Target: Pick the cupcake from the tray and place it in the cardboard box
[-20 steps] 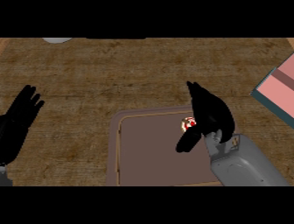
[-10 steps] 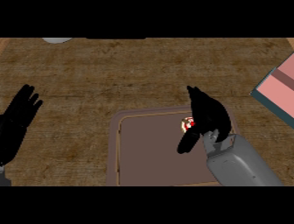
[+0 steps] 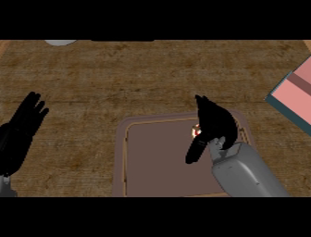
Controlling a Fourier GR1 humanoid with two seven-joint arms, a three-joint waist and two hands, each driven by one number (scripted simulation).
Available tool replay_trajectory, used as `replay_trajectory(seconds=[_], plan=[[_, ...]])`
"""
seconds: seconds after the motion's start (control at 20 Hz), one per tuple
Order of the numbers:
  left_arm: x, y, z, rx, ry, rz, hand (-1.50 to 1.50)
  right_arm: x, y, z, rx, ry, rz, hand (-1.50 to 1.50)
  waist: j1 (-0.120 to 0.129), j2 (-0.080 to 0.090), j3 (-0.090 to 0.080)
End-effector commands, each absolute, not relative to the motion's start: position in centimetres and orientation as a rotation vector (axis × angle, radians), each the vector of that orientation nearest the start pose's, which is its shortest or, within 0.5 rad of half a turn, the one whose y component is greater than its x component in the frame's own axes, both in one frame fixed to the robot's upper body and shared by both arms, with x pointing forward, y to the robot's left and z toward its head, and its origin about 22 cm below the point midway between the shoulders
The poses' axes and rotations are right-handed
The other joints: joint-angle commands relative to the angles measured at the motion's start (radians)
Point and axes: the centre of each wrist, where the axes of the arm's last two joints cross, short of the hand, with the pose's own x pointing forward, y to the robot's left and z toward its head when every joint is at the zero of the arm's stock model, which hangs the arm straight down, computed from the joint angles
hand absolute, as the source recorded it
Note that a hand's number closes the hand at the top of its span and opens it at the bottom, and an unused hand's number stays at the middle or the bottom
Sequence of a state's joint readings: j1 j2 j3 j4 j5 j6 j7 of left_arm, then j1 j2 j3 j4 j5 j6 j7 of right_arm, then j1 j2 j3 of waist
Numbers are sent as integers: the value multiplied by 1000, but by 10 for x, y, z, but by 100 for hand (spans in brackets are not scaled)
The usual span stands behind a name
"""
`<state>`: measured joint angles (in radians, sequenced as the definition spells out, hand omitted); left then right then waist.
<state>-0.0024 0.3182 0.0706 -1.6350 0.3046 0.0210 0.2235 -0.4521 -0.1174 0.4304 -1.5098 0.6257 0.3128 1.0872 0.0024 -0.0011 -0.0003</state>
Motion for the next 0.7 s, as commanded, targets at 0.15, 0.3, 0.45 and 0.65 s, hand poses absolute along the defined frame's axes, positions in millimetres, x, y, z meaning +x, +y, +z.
replay_trajectory(seconds=[0.15, 0.3, 0.45, 0.65], plan=[[230, 317, 46, 53, -1434, 53, 0, 298, -100, 71, -768, -675, 931, -150, 3, 0, 0], [250, 304, 53, 41, -1447, 32, 0, 320, -111, 72, -766, -660, 970, -150, 3, 2, 0], [255, 318, 51, 63, -1447, 51, 0, 303, -125, 63, -815, -707, 949, 150, -3, 1, 0], [240, 325, 64, 64, -1444, 42, 0, 315, -100, 57, -819, -774, 993, 150, 4, 1, 0]])
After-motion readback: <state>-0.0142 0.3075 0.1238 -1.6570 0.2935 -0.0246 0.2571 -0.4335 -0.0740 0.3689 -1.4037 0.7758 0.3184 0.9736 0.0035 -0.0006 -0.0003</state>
